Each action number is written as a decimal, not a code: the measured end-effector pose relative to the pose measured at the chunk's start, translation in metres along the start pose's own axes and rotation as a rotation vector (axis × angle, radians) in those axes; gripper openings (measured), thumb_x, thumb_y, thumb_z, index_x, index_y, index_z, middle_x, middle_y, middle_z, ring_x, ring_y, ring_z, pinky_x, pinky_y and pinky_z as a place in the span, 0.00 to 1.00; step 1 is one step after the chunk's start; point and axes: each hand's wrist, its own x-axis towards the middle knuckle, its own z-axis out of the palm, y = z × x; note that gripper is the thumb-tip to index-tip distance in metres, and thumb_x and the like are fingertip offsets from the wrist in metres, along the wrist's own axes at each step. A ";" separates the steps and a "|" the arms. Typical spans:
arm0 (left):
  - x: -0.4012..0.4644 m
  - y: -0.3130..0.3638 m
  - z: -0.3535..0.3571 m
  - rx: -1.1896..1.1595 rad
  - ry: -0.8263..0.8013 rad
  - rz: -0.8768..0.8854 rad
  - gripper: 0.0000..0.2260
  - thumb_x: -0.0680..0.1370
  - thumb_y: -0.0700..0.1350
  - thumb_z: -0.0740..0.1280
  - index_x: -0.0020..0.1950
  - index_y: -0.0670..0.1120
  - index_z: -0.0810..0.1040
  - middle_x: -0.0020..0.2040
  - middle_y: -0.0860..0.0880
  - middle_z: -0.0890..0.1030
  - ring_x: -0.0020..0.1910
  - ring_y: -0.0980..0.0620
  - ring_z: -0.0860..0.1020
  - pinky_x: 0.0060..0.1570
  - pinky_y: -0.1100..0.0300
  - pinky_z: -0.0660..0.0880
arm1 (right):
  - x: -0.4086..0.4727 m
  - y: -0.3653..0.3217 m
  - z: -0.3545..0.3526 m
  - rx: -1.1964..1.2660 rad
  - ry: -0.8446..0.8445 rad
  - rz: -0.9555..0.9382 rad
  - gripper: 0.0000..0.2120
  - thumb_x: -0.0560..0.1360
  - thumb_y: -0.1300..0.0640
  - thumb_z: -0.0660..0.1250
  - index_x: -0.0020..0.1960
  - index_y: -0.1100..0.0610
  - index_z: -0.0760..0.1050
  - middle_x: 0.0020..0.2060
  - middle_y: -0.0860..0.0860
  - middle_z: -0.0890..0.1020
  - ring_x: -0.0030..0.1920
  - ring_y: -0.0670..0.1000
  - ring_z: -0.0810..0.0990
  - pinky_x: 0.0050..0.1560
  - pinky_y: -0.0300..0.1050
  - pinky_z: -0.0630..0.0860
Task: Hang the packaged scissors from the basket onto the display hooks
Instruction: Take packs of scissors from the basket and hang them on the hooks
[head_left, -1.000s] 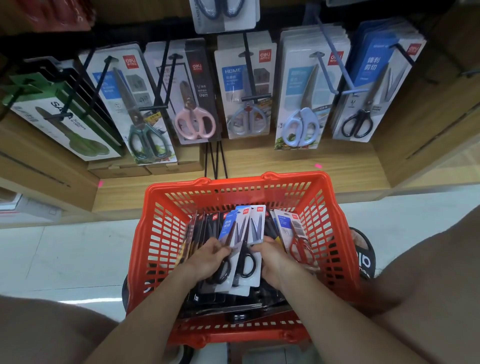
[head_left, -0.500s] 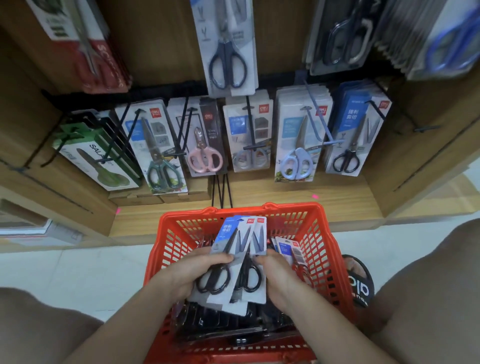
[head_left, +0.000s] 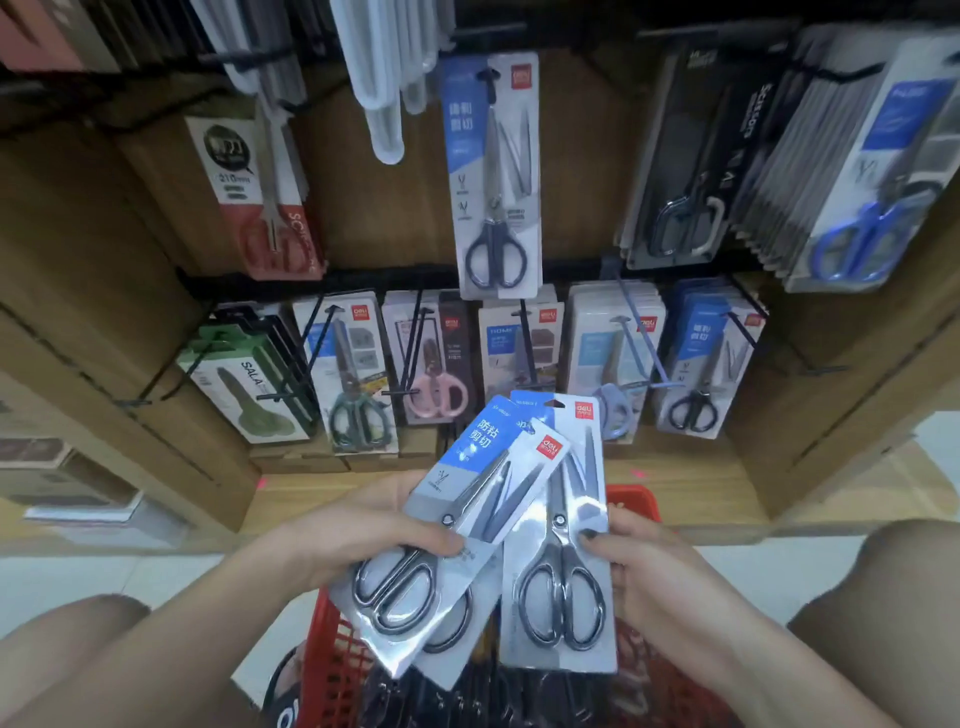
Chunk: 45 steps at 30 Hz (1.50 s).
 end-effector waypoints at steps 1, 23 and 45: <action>-0.004 0.008 -0.005 0.037 -0.018 0.015 0.23 0.78 0.32 0.74 0.71 0.45 0.78 0.66 0.41 0.84 0.65 0.38 0.83 0.65 0.42 0.80 | -0.004 -0.007 -0.003 -0.015 -0.016 -0.022 0.14 0.82 0.66 0.63 0.61 0.59 0.83 0.58 0.61 0.86 0.57 0.61 0.86 0.59 0.60 0.82; 0.014 0.062 -0.062 -0.255 0.430 0.574 0.19 0.72 0.40 0.78 0.62 0.53 0.84 0.59 0.42 0.87 0.53 0.41 0.88 0.46 0.53 0.85 | 0.050 -0.145 0.046 -0.278 -0.046 -0.834 0.13 0.80 0.54 0.64 0.62 0.45 0.81 0.60 0.52 0.86 0.64 0.55 0.83 0.69 0.61 0.74; 0.025 0.075 -0.070 -0.202 0.570 0.536 0.23 0.70 0.45 0.80 0.64 0.54 0.82 0.58 0.49 0.88 0.56 0.46 0.88 0.61 0.45 0.80 | 0.098 -0.192 0.081 -0.285 0.209 -0.751 0.11 0.82 0.65 0.63 0.55 0.53 0.80 0.46 0.49 0.88 0.51 0.49 0.87 0.53 0.42 0.82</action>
